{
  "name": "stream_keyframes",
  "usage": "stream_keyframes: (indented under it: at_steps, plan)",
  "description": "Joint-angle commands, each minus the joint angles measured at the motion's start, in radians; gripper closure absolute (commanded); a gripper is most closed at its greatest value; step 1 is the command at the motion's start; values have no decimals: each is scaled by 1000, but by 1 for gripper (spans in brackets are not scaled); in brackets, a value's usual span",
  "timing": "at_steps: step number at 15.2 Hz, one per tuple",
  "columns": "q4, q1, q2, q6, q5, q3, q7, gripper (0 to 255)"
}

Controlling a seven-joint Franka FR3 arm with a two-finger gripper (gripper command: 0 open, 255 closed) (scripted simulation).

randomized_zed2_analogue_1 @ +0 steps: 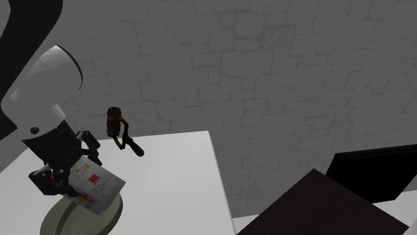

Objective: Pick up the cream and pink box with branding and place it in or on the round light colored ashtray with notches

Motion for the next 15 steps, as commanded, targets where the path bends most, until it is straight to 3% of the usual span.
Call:
stream_keyframes:
  at_steps: [1,4,8,15]
  plan:
    - [-1,1,2,-1,1,1,0,0]
    - [-9,-2,-3,3,1,0,-2,0]
    - [57,3,-44,-104,17,11,-13,0]
    - [57,3,-44,-104,17,11,-13,0]
